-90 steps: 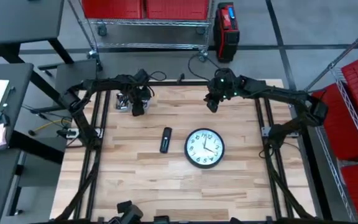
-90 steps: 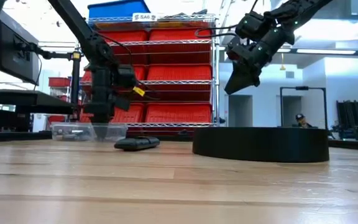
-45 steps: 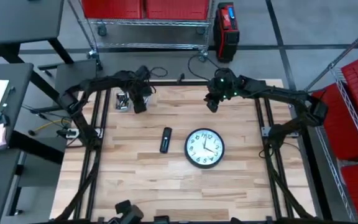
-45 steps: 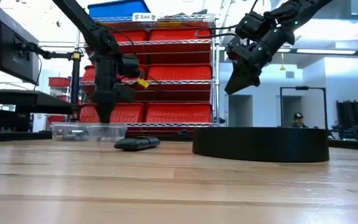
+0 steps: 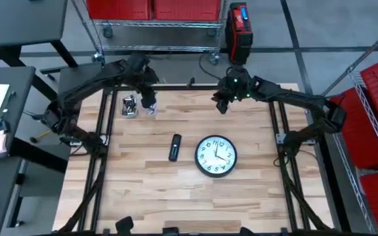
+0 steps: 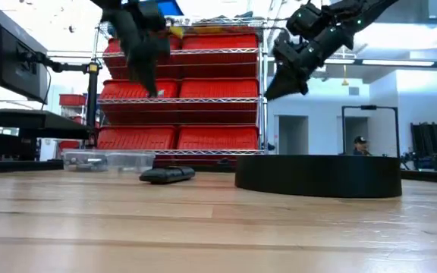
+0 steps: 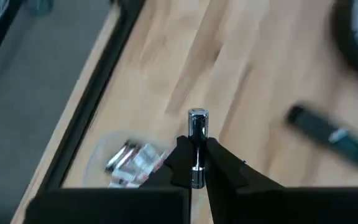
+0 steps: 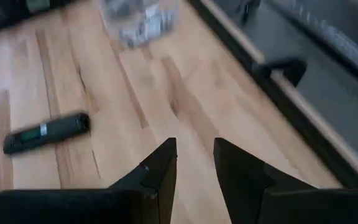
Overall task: Insert battery
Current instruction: Insert the silver battery into the remote
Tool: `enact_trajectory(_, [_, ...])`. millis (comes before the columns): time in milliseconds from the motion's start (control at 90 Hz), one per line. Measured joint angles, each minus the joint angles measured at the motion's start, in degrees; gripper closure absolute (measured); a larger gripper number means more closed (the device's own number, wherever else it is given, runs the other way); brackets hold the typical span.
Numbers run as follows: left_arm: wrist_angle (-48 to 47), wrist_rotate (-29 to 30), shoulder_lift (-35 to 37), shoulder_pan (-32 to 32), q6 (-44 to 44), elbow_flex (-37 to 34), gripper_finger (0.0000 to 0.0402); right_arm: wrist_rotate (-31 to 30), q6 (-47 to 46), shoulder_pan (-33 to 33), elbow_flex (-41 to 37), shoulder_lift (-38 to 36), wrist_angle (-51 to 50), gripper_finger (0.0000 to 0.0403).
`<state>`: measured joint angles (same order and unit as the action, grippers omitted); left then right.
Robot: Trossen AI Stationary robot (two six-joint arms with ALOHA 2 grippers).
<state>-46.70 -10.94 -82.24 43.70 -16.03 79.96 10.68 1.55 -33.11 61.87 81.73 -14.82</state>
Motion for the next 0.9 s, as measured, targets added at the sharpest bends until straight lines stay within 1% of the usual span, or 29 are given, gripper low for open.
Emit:
enact_trajectory(133, [2.61, -5.41, 1.51, -1.55, 3.83, 2.65, 0.0401, 0.0, -0.01, 1.36, 0.76, -0.02, 7.95, 0.0304])
enact_trajectory(256, [8.23, -7.29, 2.02, -3.48, 8.44, 3.3, 0.0402, 0.0, -0.01, 3.27, 0.76, -0.02, 15.63, 0.0304])
enact_trajectory(400, [20.28, -9.86, 2.05, -5.81, 14.91, 3.3, 0.0402, 0.0, -0.03, 5.82, 0.76, -0.03, 22.91, 0.0304])
enact_trajectory(533, [33.11, -10.96, 2.05, -7.94, 20.13, 3.33, 0.0402, 0.02, -0.35, 7.82, 0.76, -0.04, 26.65, 0.0304])
enact_trajectory(700, [45.15, -12.88, 2.05, -10.08, 25.83, 3.34, 0.0401, 0.04, -6.98, 9.15, 0.76, -0.04, 30.49, 0.0304])
enact_trajectory(789, [47.94, -12.85, 1.84, -11.64, 26.22, 3.35, 0.0401, 0.23, -10.42, 9.15, 0.76, -0.04, 33.56, 0.0304])
enact_trajectory(900, [48.9, -12.92, 1.51, -13.39, 26.4, 3.35, 0.0401, 2.94, -15.01, 9.12, 0.77, -0.04, 37.34, 0.0304])
